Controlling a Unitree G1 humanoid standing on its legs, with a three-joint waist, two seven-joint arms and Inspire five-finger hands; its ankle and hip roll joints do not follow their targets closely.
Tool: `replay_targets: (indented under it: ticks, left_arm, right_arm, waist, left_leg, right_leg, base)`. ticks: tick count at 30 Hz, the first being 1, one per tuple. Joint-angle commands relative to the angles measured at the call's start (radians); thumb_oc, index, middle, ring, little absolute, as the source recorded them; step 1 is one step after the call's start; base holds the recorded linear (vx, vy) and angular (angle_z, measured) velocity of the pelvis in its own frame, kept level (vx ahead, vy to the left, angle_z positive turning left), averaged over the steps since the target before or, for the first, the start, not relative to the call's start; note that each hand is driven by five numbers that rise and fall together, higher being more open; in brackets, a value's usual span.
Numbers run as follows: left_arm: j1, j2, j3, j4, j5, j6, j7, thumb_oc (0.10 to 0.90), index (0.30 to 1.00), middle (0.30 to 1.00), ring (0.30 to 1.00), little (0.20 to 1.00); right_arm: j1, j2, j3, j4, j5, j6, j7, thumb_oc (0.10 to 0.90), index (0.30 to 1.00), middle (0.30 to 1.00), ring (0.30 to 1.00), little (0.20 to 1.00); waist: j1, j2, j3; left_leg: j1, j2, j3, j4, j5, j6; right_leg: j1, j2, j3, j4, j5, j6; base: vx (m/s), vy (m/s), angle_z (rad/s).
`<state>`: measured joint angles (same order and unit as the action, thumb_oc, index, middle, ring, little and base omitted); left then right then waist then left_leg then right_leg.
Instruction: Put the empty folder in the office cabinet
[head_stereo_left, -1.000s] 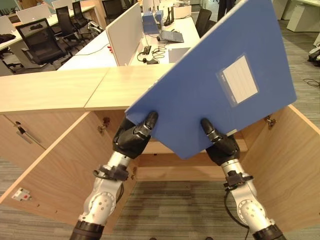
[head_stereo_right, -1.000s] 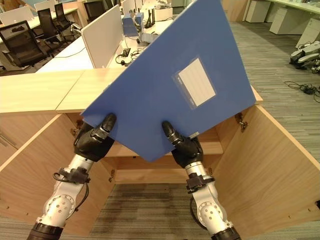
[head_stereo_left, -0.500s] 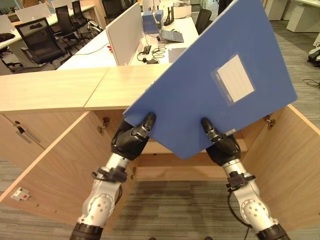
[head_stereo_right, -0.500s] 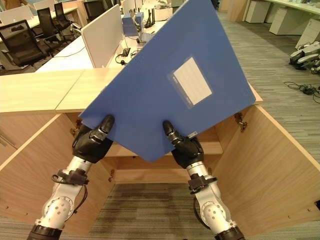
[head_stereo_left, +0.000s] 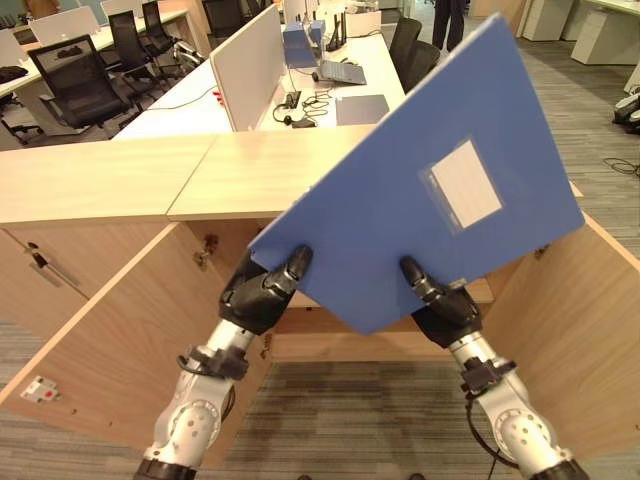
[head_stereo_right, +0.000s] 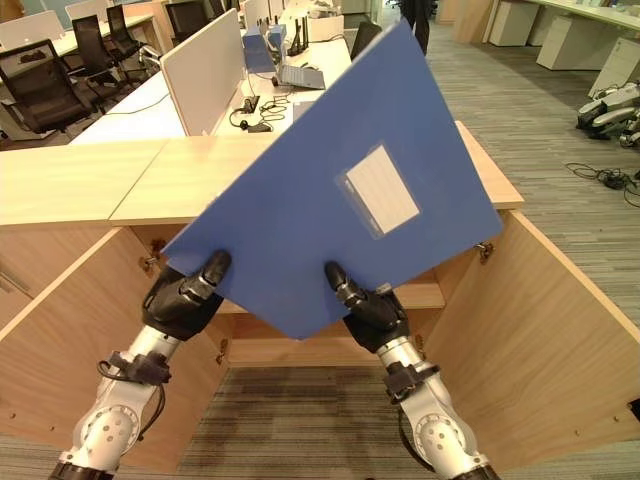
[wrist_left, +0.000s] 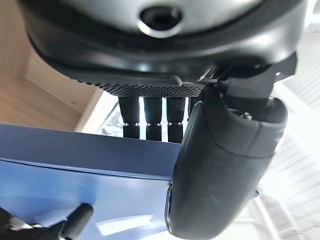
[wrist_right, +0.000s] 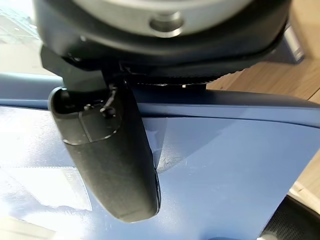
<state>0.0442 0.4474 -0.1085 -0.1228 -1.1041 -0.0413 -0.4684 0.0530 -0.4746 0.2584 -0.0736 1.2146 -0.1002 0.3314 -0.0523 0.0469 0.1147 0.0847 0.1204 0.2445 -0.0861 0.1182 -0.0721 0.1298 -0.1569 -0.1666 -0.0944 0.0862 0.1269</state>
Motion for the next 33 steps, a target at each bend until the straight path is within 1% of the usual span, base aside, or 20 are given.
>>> replay_targets:
  ticks: [1,4,6,7,11,14,15,18,20,23,25,27,28,30,31,33]
  left_arm:
    - [-0.091,0.081,-0.053,-0.084,0.148,-0.048,-0.084,0.8,0.9,0.9,0.9,0.9]
    - [-0.077,0.037,-0.03,-0.055,0.207,-0.083,-0.021,0.8,0.9,0.9,0.9,0.9]
    - [-0.06,-0.001,-0.007,-0.029,0.277,-0.118,0.055,0.8,0.9,0.9,0.9,0.9]
    - [-0.056,-0.016,-0.001,-0.01,0.301,-0.124,0.091,0.8,0.9,0.9,0.9,0.9]
    - [-0.028,-0.046,0.028,0.055,0.418,-0.124,0.172,0.8,0.9,0.9,0.9,0.9]
    - [-0.001,-0.057,0.048,0.12,0.489,-0.116,0.201,0.8,0.9,0.9,0.9,0.9]
    - [-0.001,-0.057,0.048,0.12,0.489,-0.116,0.201,0.8,0.9,0.9,0.9,0.9]
    - [0.022,-0.068,0.062,0.212,0.554,-0.111,0.229,0.8,0.9,0.9,0.9,0.9]
    - [0.041,-0.054,0.077,0.307,0.687,-0.121,0.255,0.8,0.9,0.9,0.9,0.9]
    - [0.068,-0.058,0.081,0.424,0.799,-0.115,0.269,0.8,0.9,0.9,0.9,0.9]
    - [0.079,-0.07,0.08,0.492,0.836,-0.107,0.277,0.8,0.9,0.9,0.9,0.9]
    - [0.09,-0.092,0.062,0.603,0.884,-0.093,0.302,0.8,0.9,0.9,0.9,0.9]
    - [0.088,-0.092,0.061,0.605,0.884,-0.094,0.303,0.8,0.9,0.9,0.9,0.9]
    - [0.093,-0.113,0.061,0.694,0.9,-0.082,0.319,0.8,0.9,0.9,0.9,0.9]
    - [0.091,-0.113,0.06,0.696,0.9,-0.084,0.319,0.8,0.9,0.9,0.9,0.9]
    - [0.087,-0.137,0.055,0.838,0.934,-0.071,0.332,0.8,0.9,0.9,0.9,0.9]
  right_arm:
    - [-0.106,-0.02,-0.007,-0.17,-0.1,0.001,0.099,0.4,0.3,0.3,0.3,0.3]
    - [-0.079,-0.009,-0.035,-0.151,-0.112,0.005,0.087,0.4,0.3,0.3,0.3,0.3]
    - [-0.067,0.016,-0.06,-0.14,-0.118,0.001,0.065,0.4,0.3,0.3,0.3,0.3]
    - [-0.062,0.027,-0.068,-0.134,-0.117,0.0,0.061,0.4,0.3,0.3,0.3,0.3]
    - [-0.033,0.051,-0.1,-0.111,-0.135,0.007,0.04,0.4,0.3,0.3,0.3,0.3]
    - [-0.014,0.064,-0.115,-0.093,-0.131,0.022,0.041,0.4,0.3,0.3,0.3,0.3]
    - [-0.014,0.064,-0.115,-0.093,-0.131,0.022,0.041,0.4,0.3,0.3,0.3,0.3]
    - [0.01,0.074,-0.124,-0.084,-0.122,0.03,0.041,0.4,0.3,0.3,0.3,0.3]
    - [0.037,0.087,-0.14,-0.066,-0.114,0.035,0.045,0.4,0.3,0.3,0.3,0.3]
    - [0.081,0.105,-0.166,-0.017,-0.113,0.043,0.037,0.4,0.3,0.3,0.3,0.3]
    - [0.11,0.125,-0.185,0.014,-0.112,0.044,0.025,0.4,0.3,0.3,0.3,0.3]
    - [0.136,0.172,-0.213,0.086,-0.09,0.024,-0.024,0.4,0.3,0.3,0.3,0.3]
    - [0.135,0.172,-0.214,0.087,-0.09,0.024,-0.025,0.4,0.3,0.3,0.3,0.3]
    - [0.15,0.201,-0.234,0.105,-0.057,0.013,-0.04,0.4,0.3,0.3,0.3,0.3]
    - [0.15,0.201,-0.234,0.105,-0.056,0.013,-0.04,0.4,0.3,0.3,0.3,0.3]
    - [0.16,0.217,-0.251,0.122,-0.042,-0.004,-0.054,0.4,0.3,0.3,0.3,0.3]
  waist:
    - [-0.008,-0.043,-0.021]
    - [-0.01,-0.042,-0.02]
    - [-0.01,-0.041,-0.019]
    - [-0.01,-0.04,-0.018]
    - [-0.014,-0.036,-0.017]
    - [-0.018,-0.032,-0.016]
    - [-0.018,-0.032,-0.017]
    - [-0.022,-0.027,-0.016]
    - [-0.024,-0.022,-0.012]
    - [-0.028,-0.018,-0.008]
    - [-0.031,-0.015,-0.006]
    - [-0.039,-0.011,-0.001]
    - [-0.039,-0.01,-0.001]
    - [-0.044,-0.009,0.001]
    - [-0.044,-0.008,0.001]
    - [-0.052,-0.004,0.005]
  left_leg:
    - [0.105,0.049,-0.052,-0.001,-0.111,-0.071]
    - [0.108,0.054,-0.05,-0.001,-0.108,-0.073]
    - [0.109,0.058,-0.049,-0.001,-0.106,-0.075]
    - [0.109,0.061,-0.047,-0.001,-0.105,-0.076]
    - [0.11,0.07,-0.043,-0.001,-0.1,-0.081]
    - [0.112,0.077,-0.04,-0.001,-0.096,-0.087]
    - [0.112,0.077,-0.04,-0.001,-0.096,-0.087]
    - [0.111,0.085,-0.037,-0.001,-0.091,-0.093]
    - [0.106,0.091,-0.038,-0.001,-0.083,-0.099]
    - [0.102,0.1,-0.034,-0.001,-0.075,-0.106]
    - [0.1,0.106,-0.033,-0.001,-0.07,-0.111]
    - [0.095,0.116,-0.031,-0.001,-0.061,-0.118]
    - [0.095,0.117,-0.031,-0.001,-0.061,-0.119]
    - [0.095,0.125,-0.029,-0.001,-0.055,-0.123]
    - [0.096,0.126,-0.029,-0.001,-0.055,-0.124]
    - [0.101,0.139,-0.024,0.002,-0.045,-0.129]
  right_leg:
    - [0.018,-0.041,0.07,0.075,-0.149,0.057]
    - [0.014,-0.036,0.071,0.081,-0.154,0.054]
    - [0.013,-0.032,0.072,0.082,-0.157,0.05]
    - [0.012,-0.03,0.072,0.083,-0.157,0.049]
    - [0.013,-0.023,0.072,0.081,-0.161,0.044]
    - [0.013,-0.017,0.07,0.079,-0.162,0.042]
    - [0.013,-0.017,0.07,0.078,-0.162,0.041]
    - [0.014,-0.011,0.07,0.074,-0.163,0.037]
    - [0.015,-0.005,0.069,0.067,-0.163,0.034]
    - [0.013,0.002,0.066,0.062,-0.163,0.031]
    - [0.013,0.006,0.065,0.062,-0.166,0.03]
    - [0.01,0.016,0.062,0.065,-0.17,0.025]
    - [0.01,0.016,0.062,0.065,-0.17,0.024]
    - [0.01,0.024,0.063,0.065,-0.175,0.02]
    - [0.01,0.024,0.063,0.065,-0.175,0.02]
    - [0.012,0.04,0.067,0.067,-0.185,0.011]
  base:
    - [0.0,-0.041,0.0]
    - [0.0,-0.043,-0.01]
    - [0.0,-0.046,-0.02]
    - [-0.01,-0.04,-0.01]
    - [0.0,-0.038,-0.06]
    - [0.0,-0.033,-0.05]
    - [0.0,0.0,0.0]
    - [0.0,-0.027,-0.01]
    - [-0.01,-0.043,0.0]
    - [-0.01,-0.034,0.0]
    - [-0.01,-0.039,0.0]
    - [-0.02,-0.05,0.02]
    - [-0.02,-0.039,0.04]
    - [0.0,-0.04,0.02]
    - [0.0,-0.046,0.02]
    - [0.01,-0.091,-0.02]
